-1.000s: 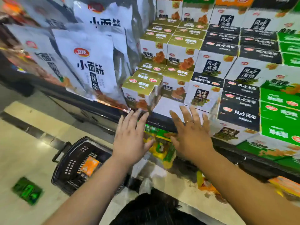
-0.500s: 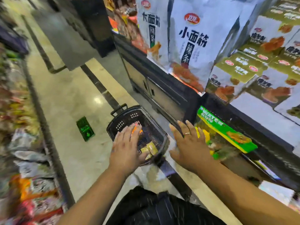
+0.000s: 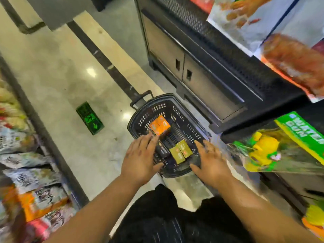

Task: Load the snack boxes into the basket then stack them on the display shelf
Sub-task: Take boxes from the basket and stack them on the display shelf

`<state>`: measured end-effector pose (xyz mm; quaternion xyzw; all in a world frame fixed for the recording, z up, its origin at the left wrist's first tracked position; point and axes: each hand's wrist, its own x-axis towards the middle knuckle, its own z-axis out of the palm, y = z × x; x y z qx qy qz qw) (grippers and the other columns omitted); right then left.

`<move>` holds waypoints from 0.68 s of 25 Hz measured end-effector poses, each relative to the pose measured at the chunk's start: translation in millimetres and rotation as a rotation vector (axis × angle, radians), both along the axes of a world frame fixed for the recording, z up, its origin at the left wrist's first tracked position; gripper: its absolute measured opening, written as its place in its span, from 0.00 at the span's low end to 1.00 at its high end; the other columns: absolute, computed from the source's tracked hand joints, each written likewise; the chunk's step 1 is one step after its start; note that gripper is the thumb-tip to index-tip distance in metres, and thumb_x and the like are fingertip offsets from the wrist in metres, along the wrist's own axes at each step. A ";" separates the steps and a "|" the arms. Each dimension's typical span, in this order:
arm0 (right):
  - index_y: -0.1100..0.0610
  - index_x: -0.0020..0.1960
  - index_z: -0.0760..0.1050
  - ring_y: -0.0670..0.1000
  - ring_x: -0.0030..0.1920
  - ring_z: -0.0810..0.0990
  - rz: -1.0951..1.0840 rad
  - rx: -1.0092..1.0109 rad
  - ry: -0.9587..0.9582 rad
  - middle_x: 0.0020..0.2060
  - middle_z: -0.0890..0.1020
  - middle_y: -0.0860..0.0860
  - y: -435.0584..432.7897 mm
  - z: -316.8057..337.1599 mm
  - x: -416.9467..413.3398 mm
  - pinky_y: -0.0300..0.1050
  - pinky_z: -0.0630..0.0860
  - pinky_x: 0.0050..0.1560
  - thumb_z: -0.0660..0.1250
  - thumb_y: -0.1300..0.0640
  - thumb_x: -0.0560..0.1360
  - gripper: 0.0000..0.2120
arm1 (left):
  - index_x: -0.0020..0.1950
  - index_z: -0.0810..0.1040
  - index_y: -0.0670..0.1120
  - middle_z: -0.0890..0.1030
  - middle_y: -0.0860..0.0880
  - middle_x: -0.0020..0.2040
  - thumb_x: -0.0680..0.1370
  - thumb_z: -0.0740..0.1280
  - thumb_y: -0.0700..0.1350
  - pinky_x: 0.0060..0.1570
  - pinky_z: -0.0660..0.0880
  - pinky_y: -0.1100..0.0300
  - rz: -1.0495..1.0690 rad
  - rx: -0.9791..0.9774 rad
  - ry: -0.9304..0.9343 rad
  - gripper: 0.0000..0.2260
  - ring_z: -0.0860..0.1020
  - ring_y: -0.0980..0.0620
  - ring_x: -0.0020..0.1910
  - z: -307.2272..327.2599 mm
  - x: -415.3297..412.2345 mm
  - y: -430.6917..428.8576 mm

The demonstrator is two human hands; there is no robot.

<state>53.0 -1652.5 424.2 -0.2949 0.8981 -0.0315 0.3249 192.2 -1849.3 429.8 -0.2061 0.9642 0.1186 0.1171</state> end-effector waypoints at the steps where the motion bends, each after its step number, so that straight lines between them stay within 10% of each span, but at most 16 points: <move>1: 0.48 0.79 0.44 0.58 0.77 0.51 -0.024 0.013 -0.025 0.78 0.52 0.53 -12.6 -13.6 -3.6 0.54 0.57 0.73 0.62 0.41 0.77 0.39 | 0.76 0.64 0.47 0.69 0.44 0.74 0.69 0.74 0.62 0.72 0.64 0.45 -0.016 0.005 -0.001 0.41 0.68 0.41 0.72 -13.6 -6.0 -12.7; 17: 0.46 0.79 0.42 0.66 0.68 0.68 -0.125 0.246 -0.355 0.72 0.59 0.62 -78.0 -459.5 -78.4 0.56 0.69 0.68 0.73 0.48 0.71 0.49 | 0.78 0.59 0.46 0.64 0.45 0.76 0.74 0.70 0.57 0.74 0.56 0.53 0.242 0.304 -0.215 0.38 0.63 0.44 0.74 -382.2 -71.8 -18.3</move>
